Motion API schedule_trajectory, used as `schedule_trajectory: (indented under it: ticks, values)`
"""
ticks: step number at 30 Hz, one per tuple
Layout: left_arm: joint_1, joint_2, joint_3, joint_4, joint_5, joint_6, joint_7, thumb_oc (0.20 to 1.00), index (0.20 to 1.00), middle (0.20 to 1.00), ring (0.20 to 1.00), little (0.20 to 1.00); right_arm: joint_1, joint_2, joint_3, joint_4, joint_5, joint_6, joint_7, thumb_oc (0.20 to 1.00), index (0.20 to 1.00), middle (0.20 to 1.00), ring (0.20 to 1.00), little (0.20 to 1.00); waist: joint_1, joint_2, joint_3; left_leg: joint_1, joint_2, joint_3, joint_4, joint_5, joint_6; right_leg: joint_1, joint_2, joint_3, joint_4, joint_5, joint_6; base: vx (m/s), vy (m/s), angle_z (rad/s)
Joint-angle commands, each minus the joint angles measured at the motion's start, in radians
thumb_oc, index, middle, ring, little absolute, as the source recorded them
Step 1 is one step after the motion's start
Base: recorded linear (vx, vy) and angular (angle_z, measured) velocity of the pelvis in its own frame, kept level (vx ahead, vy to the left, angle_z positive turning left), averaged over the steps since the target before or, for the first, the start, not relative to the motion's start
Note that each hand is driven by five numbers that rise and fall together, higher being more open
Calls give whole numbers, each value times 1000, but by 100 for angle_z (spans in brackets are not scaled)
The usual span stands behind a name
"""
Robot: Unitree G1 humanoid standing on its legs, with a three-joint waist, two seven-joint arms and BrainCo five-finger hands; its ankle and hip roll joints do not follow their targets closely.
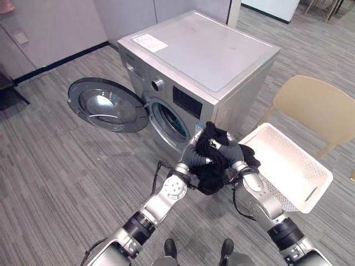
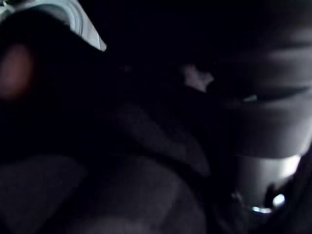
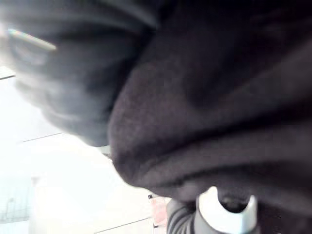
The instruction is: Grab the laundry basket,head to the washer,open it,put in the laundry and shut it.
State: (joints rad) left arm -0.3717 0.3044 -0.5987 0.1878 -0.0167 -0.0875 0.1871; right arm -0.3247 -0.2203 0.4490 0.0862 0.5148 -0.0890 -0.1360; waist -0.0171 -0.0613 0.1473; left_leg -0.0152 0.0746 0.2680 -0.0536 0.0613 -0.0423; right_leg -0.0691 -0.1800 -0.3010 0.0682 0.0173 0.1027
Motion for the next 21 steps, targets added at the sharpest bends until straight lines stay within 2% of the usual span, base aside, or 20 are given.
schedule_trajectory:
  ticks: [1,2,3,5,6,9,10,12,13,14,15,17,20,21]
  values:
    - [-110,-51,-46,45,53,-47,24,200,200,200,200,200,-77,64,46,-58,71,-98,31,335,335,335,335,335,0,-39,-42,8,1,-24,-34,-57,-7,29,76,34,-46,-28,17,-30,62,-15]
    - [-109,-51,-45,56,34,-47,29,200,200,200,200,200,-82,71,66,-59,86,-95,43,526,526,526,526,526,1,-40,-45,12,-7,-23,-34,-59,0,27,75,55,-40,-26,22,-16,37,-17]
    - [-109,-51,-45,55,34,-47,29,200,200,200,200,200,-82,71,66,-59,86,-95,43,1000,1000,1000,1000,1000,2,-40,-45,13,-7,-22,-34,-59,0,27,75,56,-39,-26,22,-23,46,-25]
    - [-96,-41,-35,60,22,-45,28,200,200,200,200,200,-71,61,72,-69,90,-85,60,1000,1000,1000,1000,1000,-1,-40,-44,14,-12,-25,-34,-59,4,19,81,94,-17,-32,24,-35,19,-22]
    - [-77,-26,-14,60,14,-44,26,200,200,200,200,200,-59,46,72,-75,81,-73,72,1000,1000,1000,1000,1000,-6,-39,-42,16,-16,-33,-34,-56,11,10,102,169,0,-37,26,-37,10,-7]
    - [-45,-9,20,62,-5,-44,23,200,200,200,200,200,-51,27,66,-75,54,-64,78,1000,1000,1000,1000,1000,-1,-37,-46,17,-20,-35,-34,-53,13,13,116,209,-6,-39,21,0,-18,0]
    - [-4,12,70,64,-18,-43,23,200,200,200,200,200,-28,-7,50,-82,6,-55,88,1000,1000,1000,1000,1000,7,-36,-53,16,-21,-36,-34,-48,13,25,119,213,-19,-44,16,19,-55,-3]
    - [52,36,129,56,-19,-42,15,200,200,200,200,200,36,-63,18,-102,-67,-44,104,1000,1000,1000,1000,1000,8,-33,-60,18,-22,-39,-34,-44,10,41,123,209,-39,-46,11,30,-60,-3]
    - [52,36,129,55,-19,-42,15,200,200,200,200,200,36,-63,18,-102,-67,-44,104,1000,1000,1000,1000,1000,8,-33,-60,18,-22,-39,-34,-44,10,42,123,209,-39,-46,11,39,-65,6]
    - [112,60,191,50,-15,-43,8,200,200,200,200,200,119,-131,-42,-123,-159,-39,112,1000,1000,1000,1000,1000,6,-32,-60,19,-23,-41,-34,-40,7,50,127,203,-52,-47,12,25,-44,8]
    - [115,60,190,48,-15,-42,8,200,200,200,200,200,123,-132,-42,-126,-160,-37,112,1000,1000,1000,1000,1000,5,-32,-61,19,-23,-42,-34,-40,7,52,127,202,-53,-47,12,23,-82,13]
    - [259,85,328,83,-37,-41,-19,200,200,200,200,200,313,-218,-171,-128,-287,-38,140,1000,1000,1000,1000,1000,-2,-27,-38,-1,-22,-60,-17,-25,-3,56,127,173,-67,-47,7,-21,-87,33]
    - [316,84,386,113,-78,-36,-38,200,200,200,200,200,368,-241,-204,-75,-340,-33,141,1000,1000,1000,1000,1000,-4,-26,-17,-45,-23,-79,40,-30,-12,55,119,139,-71,-48,1,-46,-38,46]
    - [367,94,449,149,-96,-33,-49,200,200,200,200,200,410,-257,-233,-3,-405,-25,142,1000,1000,1000,1000,1000,3,-24,5,-77,-22,-88,84,-41,-20,62,108,100,-76,-51,-3,-22,-15,74]
